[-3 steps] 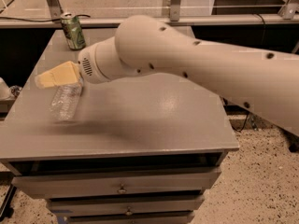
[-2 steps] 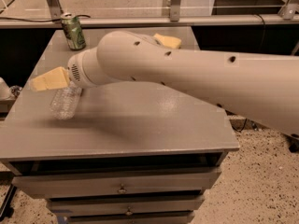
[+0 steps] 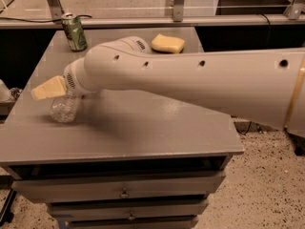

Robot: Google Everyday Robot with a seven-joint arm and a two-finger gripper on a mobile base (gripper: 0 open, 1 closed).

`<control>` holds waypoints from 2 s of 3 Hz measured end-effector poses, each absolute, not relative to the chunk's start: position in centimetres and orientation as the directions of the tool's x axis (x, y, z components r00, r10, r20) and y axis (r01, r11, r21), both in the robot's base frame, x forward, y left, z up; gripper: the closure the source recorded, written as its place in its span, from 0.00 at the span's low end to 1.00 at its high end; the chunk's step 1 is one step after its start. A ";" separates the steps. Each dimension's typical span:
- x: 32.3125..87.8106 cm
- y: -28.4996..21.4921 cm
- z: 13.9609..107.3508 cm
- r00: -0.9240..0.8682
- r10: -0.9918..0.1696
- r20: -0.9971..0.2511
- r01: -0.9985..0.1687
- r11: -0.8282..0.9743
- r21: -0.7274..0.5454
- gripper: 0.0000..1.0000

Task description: Move water bottle near green can

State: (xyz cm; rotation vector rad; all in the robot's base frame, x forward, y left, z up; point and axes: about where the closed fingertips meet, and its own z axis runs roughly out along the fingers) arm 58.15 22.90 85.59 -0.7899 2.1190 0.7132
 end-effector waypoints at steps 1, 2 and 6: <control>58.4 23.1 84.7 -0.533 -0.337 -0.776 -0.715 0.670 0.201 0.17; 58.4 22.8 84.4 -0.533 -0.350 -0.771 -0.710 0.680 0.182 0.41; 59.4 18.2 86.0 -0.510 -0.409 -0.757 -0.705 0.703 0.094 1.00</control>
Offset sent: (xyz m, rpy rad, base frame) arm 0.0041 -0.0059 -0.0217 -0.1159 -0.0028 -0.0377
